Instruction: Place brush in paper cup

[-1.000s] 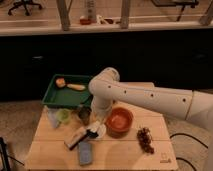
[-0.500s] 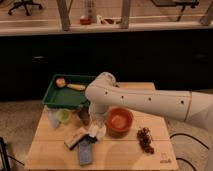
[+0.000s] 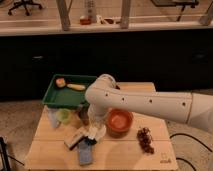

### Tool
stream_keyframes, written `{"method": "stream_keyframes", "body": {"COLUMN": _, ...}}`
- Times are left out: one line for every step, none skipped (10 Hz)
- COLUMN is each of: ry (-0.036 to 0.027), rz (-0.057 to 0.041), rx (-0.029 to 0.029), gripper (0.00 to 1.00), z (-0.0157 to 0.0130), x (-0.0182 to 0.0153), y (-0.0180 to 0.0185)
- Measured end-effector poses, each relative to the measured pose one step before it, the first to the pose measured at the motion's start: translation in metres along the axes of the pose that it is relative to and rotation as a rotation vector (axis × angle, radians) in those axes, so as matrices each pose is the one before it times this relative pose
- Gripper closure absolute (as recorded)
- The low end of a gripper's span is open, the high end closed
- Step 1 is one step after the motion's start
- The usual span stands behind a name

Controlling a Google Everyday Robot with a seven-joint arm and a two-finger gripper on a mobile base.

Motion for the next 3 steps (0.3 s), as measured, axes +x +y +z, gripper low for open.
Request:
{"method": "stream_keyframes", "body": {"ry": 0.00022, "rz": -0.00364, "rx": -0.00069, "gripper": 0.99, "z": 0.00050, "x": -0.00052, "y": -0.00107}}
{"method": "stream_keyframes", "body": {"ry": 0.00059, "rz": -0.00287, "rx": 0.00007, "gripper": 0.99, "z": -0.00005, "x": -0.00044, "y": -0.00139}}
{"method": "stream_keyframes", "body": {"ry": -0.00034, "rz": -0.00127, "rx": 0.00052, "gripper": 0.99, "z": 0.00011, "x": -0.00019, "y": -0.00127}}
